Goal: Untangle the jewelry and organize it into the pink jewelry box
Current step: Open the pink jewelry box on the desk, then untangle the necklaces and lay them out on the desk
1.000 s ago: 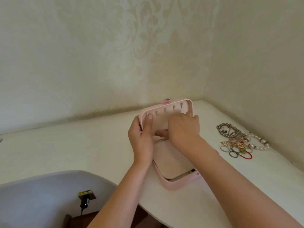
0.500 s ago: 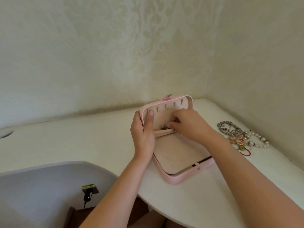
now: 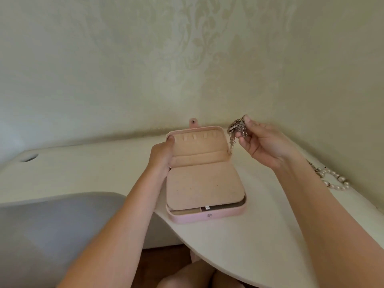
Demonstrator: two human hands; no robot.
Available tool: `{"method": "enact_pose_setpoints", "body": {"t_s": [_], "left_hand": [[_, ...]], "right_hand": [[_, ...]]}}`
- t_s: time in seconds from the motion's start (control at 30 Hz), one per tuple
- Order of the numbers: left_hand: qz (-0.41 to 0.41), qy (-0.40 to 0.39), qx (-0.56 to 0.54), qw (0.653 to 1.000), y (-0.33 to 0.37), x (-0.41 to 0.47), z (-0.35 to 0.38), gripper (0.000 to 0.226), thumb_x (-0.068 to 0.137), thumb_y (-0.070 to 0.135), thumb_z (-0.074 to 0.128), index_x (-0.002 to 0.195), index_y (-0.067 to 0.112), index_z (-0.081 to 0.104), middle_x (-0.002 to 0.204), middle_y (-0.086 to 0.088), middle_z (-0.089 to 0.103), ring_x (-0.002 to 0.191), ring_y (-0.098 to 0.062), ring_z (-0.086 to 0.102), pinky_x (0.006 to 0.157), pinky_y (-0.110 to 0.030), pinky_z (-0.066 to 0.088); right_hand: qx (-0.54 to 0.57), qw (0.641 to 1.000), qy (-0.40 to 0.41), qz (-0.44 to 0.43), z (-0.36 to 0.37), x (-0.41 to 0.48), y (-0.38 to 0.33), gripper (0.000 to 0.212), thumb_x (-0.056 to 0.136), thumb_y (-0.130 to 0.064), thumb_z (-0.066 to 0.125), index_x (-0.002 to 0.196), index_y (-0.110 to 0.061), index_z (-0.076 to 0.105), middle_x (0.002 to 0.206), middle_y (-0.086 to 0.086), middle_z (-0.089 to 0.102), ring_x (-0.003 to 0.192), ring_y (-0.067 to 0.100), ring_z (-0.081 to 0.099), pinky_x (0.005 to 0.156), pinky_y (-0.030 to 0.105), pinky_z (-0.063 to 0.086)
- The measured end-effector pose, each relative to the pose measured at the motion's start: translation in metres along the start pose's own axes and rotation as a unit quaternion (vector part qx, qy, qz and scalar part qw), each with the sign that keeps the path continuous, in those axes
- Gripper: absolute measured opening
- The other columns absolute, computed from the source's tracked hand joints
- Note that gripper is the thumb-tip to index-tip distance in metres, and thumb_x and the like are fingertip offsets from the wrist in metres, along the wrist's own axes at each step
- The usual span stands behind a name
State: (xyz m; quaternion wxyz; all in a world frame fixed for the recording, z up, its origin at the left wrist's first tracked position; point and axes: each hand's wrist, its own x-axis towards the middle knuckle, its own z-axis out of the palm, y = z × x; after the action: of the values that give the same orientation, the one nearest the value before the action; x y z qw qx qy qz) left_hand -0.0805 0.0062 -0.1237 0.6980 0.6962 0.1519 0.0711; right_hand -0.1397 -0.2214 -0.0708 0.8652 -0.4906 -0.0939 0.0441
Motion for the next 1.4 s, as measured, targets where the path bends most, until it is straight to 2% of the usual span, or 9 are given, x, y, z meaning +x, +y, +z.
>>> {"method": "enact_pose_setpoints", "body": {"t_s": [0.13,0.27,0.57,0.67,0.77,0.93,1.03,1.17,1.4], "left_hand": [[-0.018,-0.023,0.003,1.000,0.018,0.038,-0.026,0.038,0.096,0.036,0.048,0.117,0.006,0.056,0.113,-0.010,0.062,0.098,-0.025,0.062,0.077,-0.033,0.051],[-0.005,0.002,0.106,0.994,0.028,0.066,-0.041,0.042,0.098,0.031,0.045,0.125,0.000,0.051,0.126,-0.014,0.056,0.115,-0.028,0.055,0.095,-0.037,0.046],[0.009,0.122,0.258,0.958,0.035,0.093,-0.045,0.035,0.089,0.004,0.053,0.121,-0.011,0.052,0.128,-0.025,0.054,0.117,-0.035,0.054,0.086,-0.034,0.044],[0.117,0.137,0.240,0.954,0.047,0.067,-0.030,0.043,0.090,0.008,0.051,0.132,0.002,0.047,0.137,-0.016,0.048,0.125,-0.029,0.047,0.098,-0.030,0.037],[0.266,0.024,0.157,0.951,0.065,0.009,0.005,0.028,0.091,0.007,0.052,0.118,0.006,0.060,0.118,-0.006,0.061,0.105,-0.016,0.056,0.088,-0.023,0.040],[0.225,-0.279,0.080,0.930,0.047,-0.074,0.059,0.014,0.088,0.028,0.063,0.100,0.020,0.064,0.098,0.003,0.068,0.091,-0.014,0.065,0.083,-0.029,0.053],[0.221,-0.281,0.058,0.932,0.029,-0.076,0.078,0.020,0.085,0.018,0.068,0.104,0.014,0.065,0.097,-0.005,0.070,0.086,-0.018,0.068,0.082,-0.032,0.055],[0.187,-0.298,0.022,0.936,0.021,-0.068,0.089,0.022,0.084,0.009,0.067,0.103,0.000,0.065,0.097,-0.022,0.069,0.080,-0.019,0.067,0.076,-0.029,0.057],[0.157,-0.323,-0.049,0.932,0.022,-0.057,0.106,0.010,0.088,0.015,0.061,0.088,0.007,0.065,0.073,0.000,0.068,0.068,-0.013,0.061,0.063,-0.023,0.051]], "right_hand": [[0.025,1.000,0.000,0.013,0.002,0.001,0.001,0.047,0.093,-0.020,0.047,0.053,-0.014,0.071,0.059,-0.001,0.065,0.051,0.004,0.061,0.052,0.012,0.052],[0.031,0.999,0.004,0.035,0.000,0.003,0.009,0.019,0.081,-0.023,0.056,0.075,-0.007,0.062,0.064,0.004,0.065,0.053,0.008,0.061,0.052,0.015,0.053],[-0.003,0.998,-0.012,0.053,0.000,0.002,0.012,0.024,0.096,-0.017,0.047,0.078,-0.005,0.057,0.062,0.005,0.065,0.051,0.008,0.059,0.051,0.016,0.052],[-0.029,0.998,-0.017,0.056,-0.003,0.002,0.011,0.023,0.095,-0.018,0.048,0.080,-0.004,0.057,0.062,0.005,0.065,0.052,0.009,0.059,0.052,0.016,0.052],[-0.058,0.996,-0.033,0.064,-0.006,0.000,0.007,0.023,0.093,-0.020,0.049,0.080,-0.003,0.058,0.065,0.006,0.066,0.054,0.009,0.059,0.054,0.016,0.052],[-0.110,0.990,-0.046,0.069,-0.015,-0.001,0.000,0.026,0.093,-0.021,0.051,0.100,0.000,0.064,0.077,0.005,0.064,0.059,0.009,0.058,0.057,0.016,0.052],[-0.168,0.984,-0.033,0.057,-0.025,0.000,-0.006,0.033,0.095,-0.022,0.051,0.110,0.005,0.062,0.079,0.005,0.062,0.061,0.008,0.056,0.056,0.015,0.050],[-0.162,0.985,0.008,0.055,-0.041,0.001,-0.003,0.020,0.093,-0.024,0.054,0.087,-0.006,0.062,0.070,0.002,0.059,0.057,0.007,0.052,0.052,0.015,0.047],[-0.307,0.951,0.033,0.029,-0.052,-0.005,-0.011,0.044,0.070,-0.044,0.069,0.103,-0.015,0.067,0.080,-0.002,0.060,0.070,0.007,0.056,0.072,0.020,0.046]]}}
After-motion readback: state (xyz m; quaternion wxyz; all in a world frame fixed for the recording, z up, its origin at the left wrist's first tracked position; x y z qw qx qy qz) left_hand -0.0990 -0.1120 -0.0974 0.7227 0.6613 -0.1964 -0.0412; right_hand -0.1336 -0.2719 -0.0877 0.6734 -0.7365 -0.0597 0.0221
